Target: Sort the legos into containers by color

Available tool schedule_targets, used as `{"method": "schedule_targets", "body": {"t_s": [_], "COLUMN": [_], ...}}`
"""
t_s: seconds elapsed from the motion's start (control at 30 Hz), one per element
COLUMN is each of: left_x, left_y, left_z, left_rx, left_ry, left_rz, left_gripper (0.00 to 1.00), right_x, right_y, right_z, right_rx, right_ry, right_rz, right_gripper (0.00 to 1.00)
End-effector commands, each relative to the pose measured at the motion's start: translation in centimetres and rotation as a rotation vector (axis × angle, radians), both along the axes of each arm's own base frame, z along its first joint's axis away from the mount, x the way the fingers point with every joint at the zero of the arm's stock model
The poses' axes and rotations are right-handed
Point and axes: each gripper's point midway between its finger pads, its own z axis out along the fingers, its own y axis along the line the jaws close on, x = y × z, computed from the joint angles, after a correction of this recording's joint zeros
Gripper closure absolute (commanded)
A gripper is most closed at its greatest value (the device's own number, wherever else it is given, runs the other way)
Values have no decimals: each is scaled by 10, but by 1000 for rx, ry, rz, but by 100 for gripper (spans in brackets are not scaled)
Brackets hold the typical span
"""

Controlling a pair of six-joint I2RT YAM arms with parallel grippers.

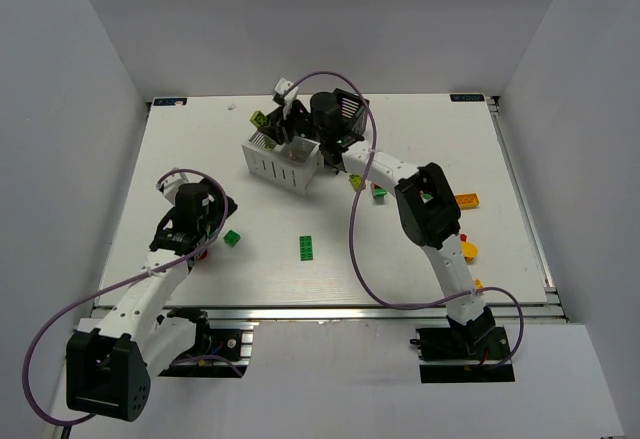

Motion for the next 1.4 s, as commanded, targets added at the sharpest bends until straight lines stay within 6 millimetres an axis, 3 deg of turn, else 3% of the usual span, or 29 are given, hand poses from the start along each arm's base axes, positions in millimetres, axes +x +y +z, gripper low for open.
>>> {"method": "schedule_targets", "body": {"t_s": [0.0,0.17,0.3,0.47,0.63,0.67,0.73,0.77,0.8,0.83,0.87,0.9,0.93,0.97,1.0,1.03,1.07,1.1,1.13,1.17,1.23,1.27,1.33,1.37], "left_x": [7,10,9,9,12,13,16,17,20,21,22,25,26,28,29,35,37,36,42,44,45,47,50,51], "left_y": [-1,-2,-3,-3,-4,-4,-5,-6,-6,-6,-7,-6,-5,-4,-2,-2,0,3,3,5,7,8,10,11], "left_z": [16,16,15,14,15,16,17,14,16,11,9,9,7,-1,-5,-1,-3,-13,-9,-11,-22,-22,-33,-40], "left_rx": [10,9,8,7,13,15,25,28,34,41,47,56,63,72,83,88,97,114,118,123,138,138,149,156], "left_ry": [-26,-27,-24,-25,-30,-31,-29,-18,-21,-4,7,17,31,64,87,86,102,149,149,162,210,214,253,269], "left_rz": [-17,-25,-27,-28,-39,-41,-49,-56,-63,-68,-71,-71,-68,-67,-62,-58,-47,-36,-28,-24,-16,-11,-5,-4], "left_gripper": [11,11,11,11,11,11,12,13,16,17,19,21,27,33,39,57,65,70,72,72,67,50,28,25], "right_x": [11,12,12,10,7,2,-9,-23,-29,-37,-56,-65,-73,-81,-97,-105,-112,-121,-123,-132,-133,-141,-144,-147], "right_y": [0,-2,-2,-1,-7,-11,-17,-24,-30,-38,-45,-51,-61,-67,-75,-81,-88,-95,-102,-110,-123,-130,-146,-152], "right_z": [13,7,5,3,29,43,46,65,70,59,79,80,63,64,79,69,61,71,70,65,60,56,50,37], "right_rx": [43,30,24,17,46,59,48,60,58,38,48,41,5,-6,-6,-44,-64,-67,-77,-87,-92,-95,-103,-114], "right_ry": [-81,-88,-91,-84,-81,-96,-103,-130,-144,-125,-156,-164,-149,-154,-181,-156,-134,-146,-134,-104,-63,-35,-15,14], "right_rz": [-32,-40,-34,-24,-6,22,73,137,166,194,256,283,308,327,367,385,396,406,400,398,375,371,328,318], "right_gripper": [62,53,33,30,29,28,25,22,20,18,16,15,16,18,29,37,46,66,76,95,100,100,77,73]}}
